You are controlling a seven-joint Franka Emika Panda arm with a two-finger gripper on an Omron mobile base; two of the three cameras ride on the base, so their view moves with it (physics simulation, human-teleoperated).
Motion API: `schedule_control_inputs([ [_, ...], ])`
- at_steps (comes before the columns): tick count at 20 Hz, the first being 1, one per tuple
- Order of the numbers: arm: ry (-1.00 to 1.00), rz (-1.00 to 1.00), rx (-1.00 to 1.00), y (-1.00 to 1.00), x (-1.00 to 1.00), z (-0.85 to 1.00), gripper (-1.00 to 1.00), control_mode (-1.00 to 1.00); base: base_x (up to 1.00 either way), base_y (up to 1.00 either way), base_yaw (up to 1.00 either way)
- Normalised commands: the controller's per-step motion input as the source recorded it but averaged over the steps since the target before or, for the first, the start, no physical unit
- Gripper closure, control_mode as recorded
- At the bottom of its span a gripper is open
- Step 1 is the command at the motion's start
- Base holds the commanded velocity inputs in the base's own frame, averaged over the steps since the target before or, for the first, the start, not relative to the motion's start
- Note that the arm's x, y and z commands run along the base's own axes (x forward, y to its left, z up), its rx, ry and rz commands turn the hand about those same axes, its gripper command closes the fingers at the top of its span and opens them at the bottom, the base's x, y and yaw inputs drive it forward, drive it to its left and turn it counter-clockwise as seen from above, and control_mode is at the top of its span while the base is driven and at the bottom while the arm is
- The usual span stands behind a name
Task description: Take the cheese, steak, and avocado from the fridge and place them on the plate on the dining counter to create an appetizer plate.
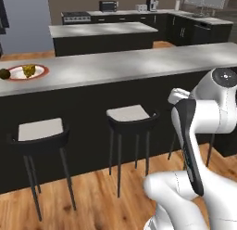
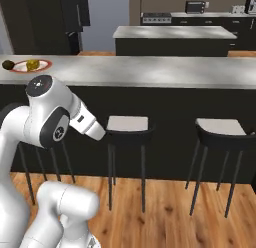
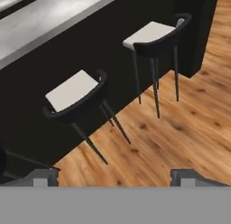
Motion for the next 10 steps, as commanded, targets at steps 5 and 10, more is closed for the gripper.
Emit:
schedule_control_inputs([
  [5, 0.00, 0.00, 0.00, 0.00, 0.00, 0.00, -1.00, 1.00, 0.00, -1.00, -0.12],
  [10, 0.00, 0.00, 0.00, 0.00, 0.00, 0.00, -1.00, 1.00, 0.00, -1.00, -0.10],
])
